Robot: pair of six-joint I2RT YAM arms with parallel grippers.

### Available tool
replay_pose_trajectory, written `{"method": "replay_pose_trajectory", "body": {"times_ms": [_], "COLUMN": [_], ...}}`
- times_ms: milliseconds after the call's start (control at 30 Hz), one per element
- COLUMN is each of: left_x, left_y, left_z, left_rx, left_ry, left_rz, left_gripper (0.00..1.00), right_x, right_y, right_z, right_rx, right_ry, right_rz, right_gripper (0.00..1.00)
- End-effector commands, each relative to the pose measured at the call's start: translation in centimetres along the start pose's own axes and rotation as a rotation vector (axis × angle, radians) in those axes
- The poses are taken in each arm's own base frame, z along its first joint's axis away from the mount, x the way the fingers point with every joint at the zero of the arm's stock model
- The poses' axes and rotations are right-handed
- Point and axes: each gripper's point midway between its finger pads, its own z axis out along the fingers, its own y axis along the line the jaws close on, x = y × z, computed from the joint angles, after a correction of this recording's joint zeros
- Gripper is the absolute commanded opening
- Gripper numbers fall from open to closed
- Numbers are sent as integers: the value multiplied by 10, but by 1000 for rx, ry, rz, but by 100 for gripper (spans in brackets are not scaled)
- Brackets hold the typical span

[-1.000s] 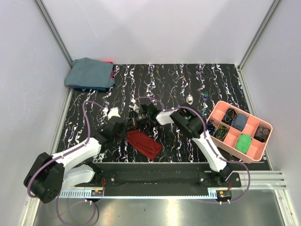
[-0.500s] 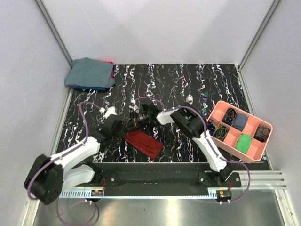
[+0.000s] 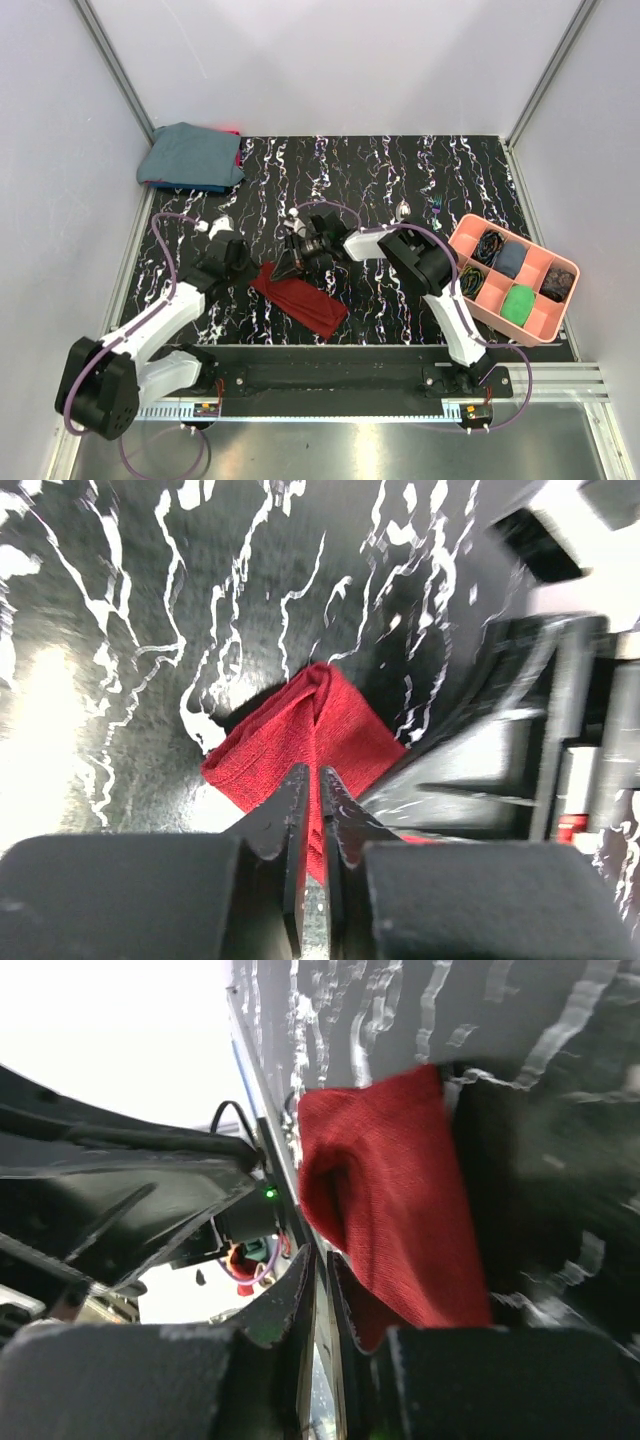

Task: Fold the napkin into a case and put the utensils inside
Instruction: Stuff the top corner of the smaller-rectangle-folded napkin into the folded napkin, then smooth out the smaller rectangle-folded napkin from the folded napkin.

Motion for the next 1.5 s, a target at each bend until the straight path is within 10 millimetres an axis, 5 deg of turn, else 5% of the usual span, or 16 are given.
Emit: {"method": "replay_pose_trajectory", "body": {"times_ms": [0,200,433,733,967,1100,1333,1467], "left_x": [-5,8,19,12,-21,-4,73,85], "left_y": [-27,-21,2,8,-24,-34,-38,-46], "left_z": [11,36,57,54,13,-10,-13,-8], "left_rx": [103,77,-16,-24,95,137,215,252], "left_ry": [25,58,70,33,-28,52,320,339], "left_rz": [-2,-11,-38,-43,57,34,-168,-200], "left_gripper": [8,5,3,3,26,30,6,2], "right_x": [-11,5,63,98,93,98,92,91], "right_y": [8,3,-4,-24,13,11,7,-3], "right_z": [-22,-32,-43,-53,-78,-102,-111,-112], "right_rx": [20,77,135,175,244,419,683,776], "right_ry": [-59,-54,-11,-24,-49,-29,43,57], "right_rz": [-37,-35,-16,26,-102,-151,-400,-467], "right_gripper": [15,15,15,15,25,39,55,56]}}
